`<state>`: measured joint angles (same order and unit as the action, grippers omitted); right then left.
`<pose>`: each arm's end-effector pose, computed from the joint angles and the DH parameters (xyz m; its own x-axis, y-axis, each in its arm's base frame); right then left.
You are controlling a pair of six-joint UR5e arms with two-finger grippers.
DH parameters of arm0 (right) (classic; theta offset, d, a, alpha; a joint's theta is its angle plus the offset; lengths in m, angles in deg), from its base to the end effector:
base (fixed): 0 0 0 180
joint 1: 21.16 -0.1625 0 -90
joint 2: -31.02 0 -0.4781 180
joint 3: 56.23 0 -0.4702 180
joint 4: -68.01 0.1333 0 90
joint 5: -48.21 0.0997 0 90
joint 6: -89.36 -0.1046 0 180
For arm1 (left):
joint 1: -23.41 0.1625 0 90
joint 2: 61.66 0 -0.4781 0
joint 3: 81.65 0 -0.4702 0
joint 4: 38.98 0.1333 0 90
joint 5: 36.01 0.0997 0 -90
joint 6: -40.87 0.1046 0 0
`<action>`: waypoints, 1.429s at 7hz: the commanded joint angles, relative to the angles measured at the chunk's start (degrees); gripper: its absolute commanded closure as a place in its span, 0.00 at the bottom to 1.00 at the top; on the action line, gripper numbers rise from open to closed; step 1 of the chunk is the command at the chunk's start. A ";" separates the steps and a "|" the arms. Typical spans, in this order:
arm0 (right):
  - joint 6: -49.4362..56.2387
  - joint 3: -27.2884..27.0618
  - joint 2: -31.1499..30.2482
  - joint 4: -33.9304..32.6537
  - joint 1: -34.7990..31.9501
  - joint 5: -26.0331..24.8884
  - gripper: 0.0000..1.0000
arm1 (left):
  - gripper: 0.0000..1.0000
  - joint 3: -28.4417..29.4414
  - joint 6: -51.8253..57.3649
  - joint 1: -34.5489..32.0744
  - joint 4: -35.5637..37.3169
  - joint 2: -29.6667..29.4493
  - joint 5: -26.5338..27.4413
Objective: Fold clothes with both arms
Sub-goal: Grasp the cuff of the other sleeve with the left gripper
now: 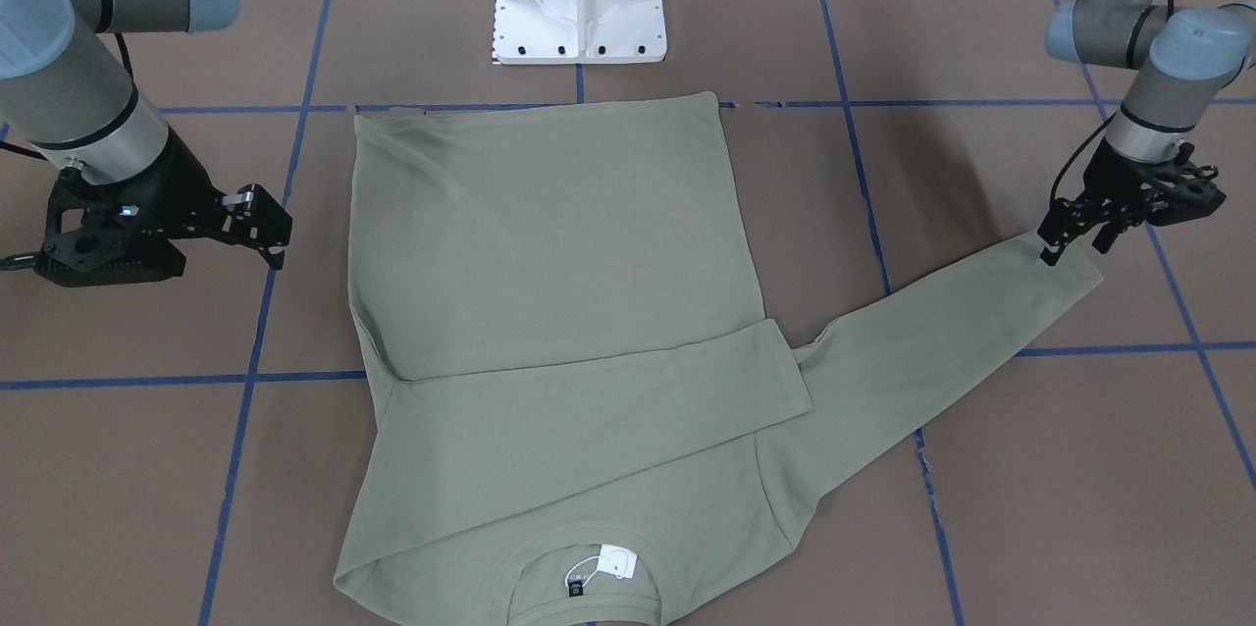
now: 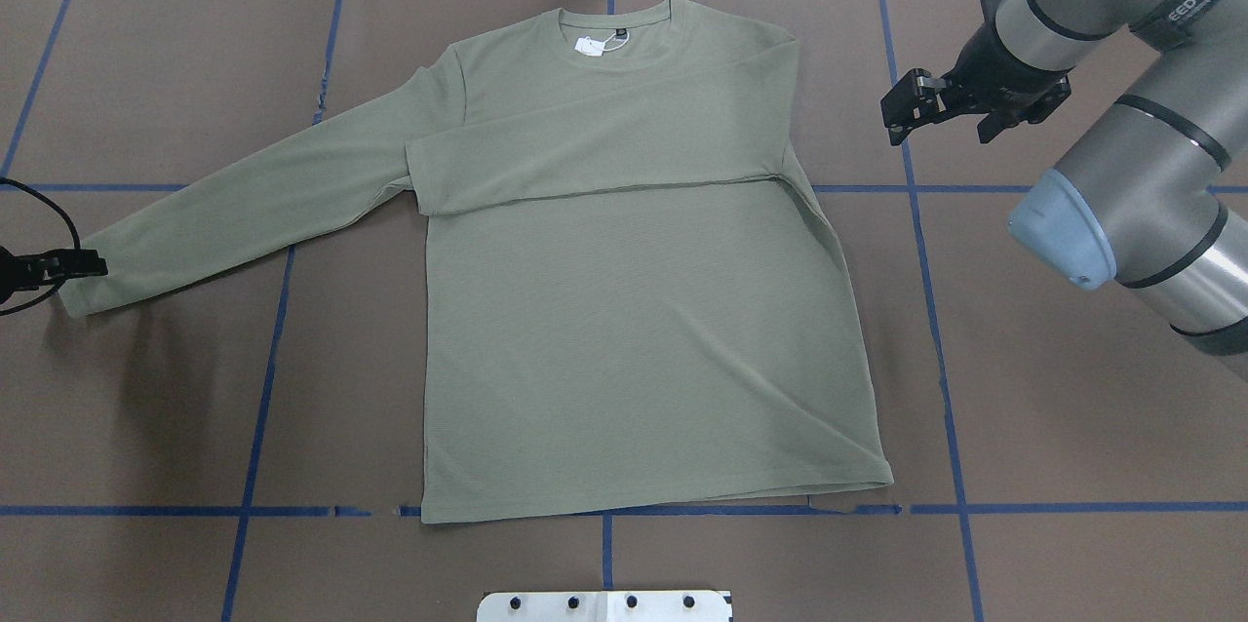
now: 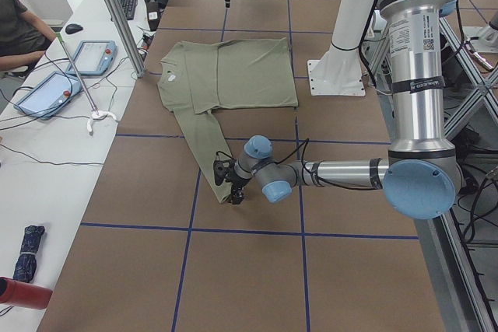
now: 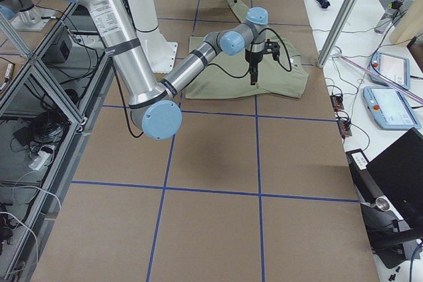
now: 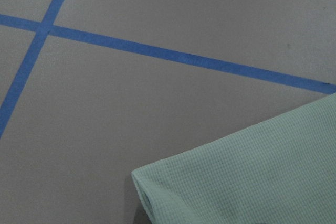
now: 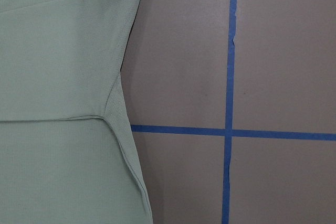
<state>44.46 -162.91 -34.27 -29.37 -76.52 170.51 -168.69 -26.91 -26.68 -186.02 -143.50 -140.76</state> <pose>-0.3255 -0.6073 0.3035 0.7049 -0.0331 0.7086 -0.0372 0.9958 0.0835 0.2618 -0.4792 0.7252 0.6493 -0.2063 -0.7320 0.4093 0.9060 0.1077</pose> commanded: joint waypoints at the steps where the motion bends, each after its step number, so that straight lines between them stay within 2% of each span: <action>1: -0.01 -0.20 -0.02 0.00 -0.01 0.13 0.00 | 0.14 0.20 -0.07 -0.01 0.00 0.01 0.07; 3: -0.10 -0.20 -0.02 0.00 -0.01 0.04 0.00 | 0.24 0.20 -0.15 -0.01 0.09 -0.08 0.85; 4: -0.10 -0.20 0.07 0.00 -0.01 0.04 0.00 | 0.34 0.20 -0.59 -0.01 0.18 -0.08 1.20; 5: -0.10 -0.20 0.07 0.00 -0.01 0.04 0.00 | 0.53 0.12 -0.68 -0.01 0.09 -0.08 1.21; 7: -0.10 -0.11 0.07 0.00 0.08 -0.13 0.00 | 0.70 0.03 -0.68 -0.01 0.18 -0.08 1.21; 9: -0.10 -0.11 0.07 0.00 0.08 -0.13 0.00 | 0.94 -0.49 -0.68 -0.01 0.18 -0.08 1.21; 10: -0.10 -0.11 0.07 0.00 0.08 -0.13 0.00 | 1.00 -0.76 -0.68 -0.01 0.18 0.00 0.95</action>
<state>44.36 -163.03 -34.20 -29.37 -76.45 170.38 -169.12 -27.58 -26.69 -185.85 -143.56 -139.61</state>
